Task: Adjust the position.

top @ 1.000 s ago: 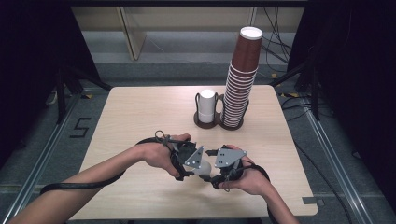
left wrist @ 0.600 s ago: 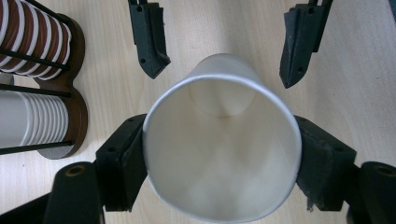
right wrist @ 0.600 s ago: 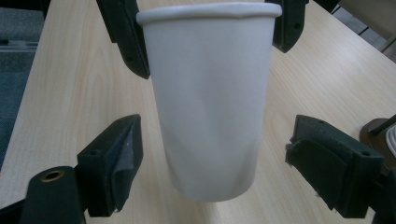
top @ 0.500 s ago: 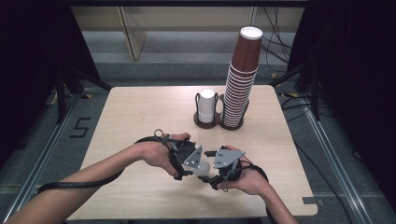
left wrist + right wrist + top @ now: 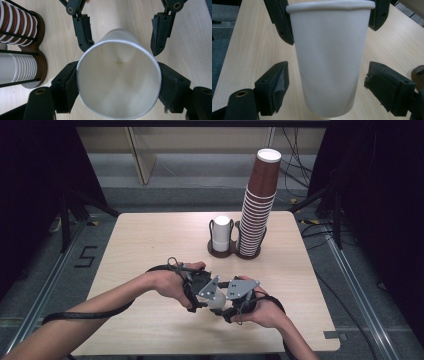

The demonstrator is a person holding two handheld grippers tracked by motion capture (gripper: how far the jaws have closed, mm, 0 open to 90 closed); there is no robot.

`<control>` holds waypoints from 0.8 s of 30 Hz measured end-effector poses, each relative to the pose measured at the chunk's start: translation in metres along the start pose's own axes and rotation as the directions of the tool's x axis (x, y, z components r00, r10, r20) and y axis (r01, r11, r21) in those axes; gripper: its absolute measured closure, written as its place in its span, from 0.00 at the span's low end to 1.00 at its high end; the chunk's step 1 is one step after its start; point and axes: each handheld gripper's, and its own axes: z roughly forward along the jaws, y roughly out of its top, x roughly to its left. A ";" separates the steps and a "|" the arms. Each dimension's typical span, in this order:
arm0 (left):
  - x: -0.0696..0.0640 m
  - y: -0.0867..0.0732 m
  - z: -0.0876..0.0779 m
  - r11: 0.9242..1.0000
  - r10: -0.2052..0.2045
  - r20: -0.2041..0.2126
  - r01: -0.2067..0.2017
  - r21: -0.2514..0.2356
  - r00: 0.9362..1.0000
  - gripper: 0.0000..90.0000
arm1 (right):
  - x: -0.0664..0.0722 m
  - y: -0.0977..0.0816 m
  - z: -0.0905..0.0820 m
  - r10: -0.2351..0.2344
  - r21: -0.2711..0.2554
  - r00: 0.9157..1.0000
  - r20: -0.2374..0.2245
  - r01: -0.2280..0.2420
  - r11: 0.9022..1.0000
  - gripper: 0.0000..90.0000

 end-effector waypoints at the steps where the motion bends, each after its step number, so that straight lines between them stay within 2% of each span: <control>1: 0.000 0.001 0.000 1.000 0.003 0.002 -0.003 0.001 1.000 0.30 | 0.000 0.000 0.000 0.003 0.000 1.000 -0.002 -0.003 1.000 0.22; 5: -0.001 0.003 0.001 1.000 0.012 0.004 -0.012 -0.006 1.000 0.30 | 0.001 0.000 0.002 0.000 0.013 1.000 -0.015 0.000 1.000 0.24; 6: 0.002 0.004 -0.001 0.998 0.050 0.007 -0.050 0.028 0.999 0.30 | 0.001 -0.001 0.003 -0.002 0.018 1.000 -0.014 0.003 1.000 0.25; 7: 0.000 0.004 -0.001 0.999 0.032 0.007 -0.032 0.017 0.999 0.30 | 0.001 -0.001 0.003 -0.002 0.018 1.000 -0.014 0.003 1.000 0.25; 9: 0.000 0.004 -0.001 0.999 0.030 0.010 -0.031 0.017 0.999 0.30 | 0.001 -0.001 0.005 -0.007 0.018 1.000 -0.009 0.007 1.000 0.26; 12: 0.000 0.004 -0.002 0.999 0.032 0.012 -0.033 0.017 0.999 0.30 | 0.001 -0.002 0.005 0.012 0.021 1.000 -0.011 -0.012 1.000 0.27; 14: 0.000 0.004 -0.002 0.999 0.034 0.011 -0.034 0.016 0.999 0.30 | 0.000 -0.002 0.006 0.001 0.019 1.000 -0.015 -0.001 1.000 0.27; 15: 0.000 0.005 -0.002 0.999 0.036 0.014 -0.037 0.018 0.999 0.30 | 0.001 -0.002 0.006 0.002 0.022 1.000 -0.018 -0.001 1.000 0.28; 16: 0.002 0.006 -0.003 0.997 0.062 0.017 -0.062 0.037 0.998 0.30 | 0.000 -0.002 0.006 -0.001 0.023 1.000 -0.020 0.001 1.000 0.28; 17: -0.001 0.006 -0.001 1.000 0.017 0.013 -0.017 0.000 1.000 0.30 | 0.000 -0.002 0.006 -0.001 0.023 1.000 -0.020 0.001 1.000 0.28; 20: -0.002 0.007 0.001 1.000 0.023 0.018 -0.023 0.004 1.000 0.30 | 0.000 -0.001 0.007 -0.014 0.021 1.000 -0.005 0.014 1.000 0.28; 21: -0.004 0.009 0.002 0.999 0.034 0.023 -0.035 0.010 0.999 0.30 | 0.001 -0.002 0.008 -0.005 0.028 1.000 -0.022 0.006 1.000 0.28; 24: -0.004 0.010 0.002 0.999 0.041 0.025 -0.041 0.013 0.999 0.30 | 0.003 -0.002 0.009 0.000 0.032 1.000 -0.021 0.001 1.000 0.29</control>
